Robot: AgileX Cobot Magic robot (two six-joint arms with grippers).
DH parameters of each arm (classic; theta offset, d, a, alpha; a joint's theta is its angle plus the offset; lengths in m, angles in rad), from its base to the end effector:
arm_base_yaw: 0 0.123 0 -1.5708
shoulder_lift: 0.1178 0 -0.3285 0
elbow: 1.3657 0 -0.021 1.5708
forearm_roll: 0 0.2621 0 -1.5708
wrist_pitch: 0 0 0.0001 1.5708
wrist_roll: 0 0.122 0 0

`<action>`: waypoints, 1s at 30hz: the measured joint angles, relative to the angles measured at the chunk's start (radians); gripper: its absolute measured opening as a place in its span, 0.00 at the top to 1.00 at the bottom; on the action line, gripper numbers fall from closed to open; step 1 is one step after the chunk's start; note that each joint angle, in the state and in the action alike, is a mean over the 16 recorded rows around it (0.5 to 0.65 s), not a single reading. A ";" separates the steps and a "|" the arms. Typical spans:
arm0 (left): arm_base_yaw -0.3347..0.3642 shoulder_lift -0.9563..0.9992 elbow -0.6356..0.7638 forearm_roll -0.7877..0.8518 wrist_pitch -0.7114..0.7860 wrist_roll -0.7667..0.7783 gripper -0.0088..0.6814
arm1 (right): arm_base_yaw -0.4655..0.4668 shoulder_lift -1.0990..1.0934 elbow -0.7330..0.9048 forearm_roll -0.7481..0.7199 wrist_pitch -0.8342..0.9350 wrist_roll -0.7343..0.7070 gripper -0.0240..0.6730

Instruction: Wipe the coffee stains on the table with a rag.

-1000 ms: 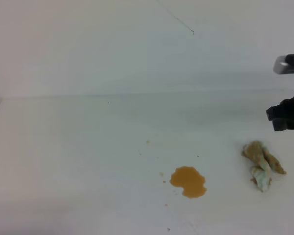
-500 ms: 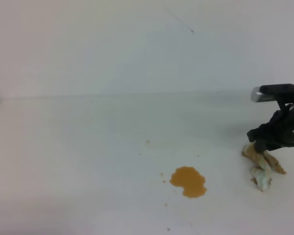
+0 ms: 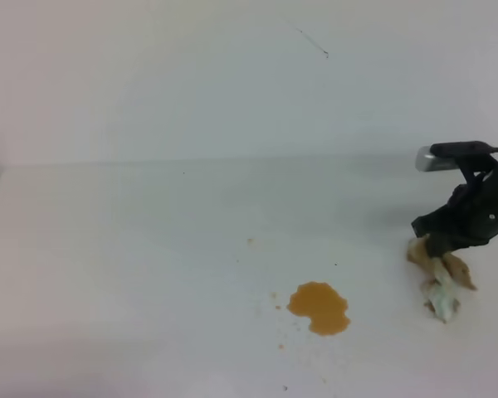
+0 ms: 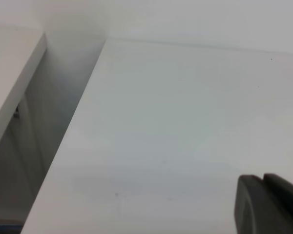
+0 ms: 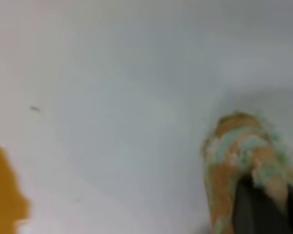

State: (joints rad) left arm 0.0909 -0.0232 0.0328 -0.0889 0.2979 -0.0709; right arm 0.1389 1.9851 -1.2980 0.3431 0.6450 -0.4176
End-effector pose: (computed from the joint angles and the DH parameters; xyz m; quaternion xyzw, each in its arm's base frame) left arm 0.0517 0.0015 0.1687 -0.0879 0.7752 -0.0305 0.6248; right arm 0.4286 0.0849 0.1634 -0.1536 0.9673 0.1000 0.1755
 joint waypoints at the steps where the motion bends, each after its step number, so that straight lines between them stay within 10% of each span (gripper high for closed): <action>1: 0.000 0.000 0.000 0.000 0.000 0.000 0.99 | 0.002 -0.001 -0.012 0.021 0.010 -0.017 0.86; 13: 0.000 -0.003 0.005 0.000 -0.002 0.000 0.99 | 0.163 -0.025 -0.120 0.255 -0.040 -0.258 0.91; 30: 0.000 -0.003 0.005 0.000 -0.002 0.000 0.99 | 0.400 0.087 -0.124 0.090 -0.215 -0.334 0.91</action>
State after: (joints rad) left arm 0.0910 -0.0265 0.0375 -0.0889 0.2960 -0.0709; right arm 0.5392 2.0720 -1.4218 0.4327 0.4298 -0.7519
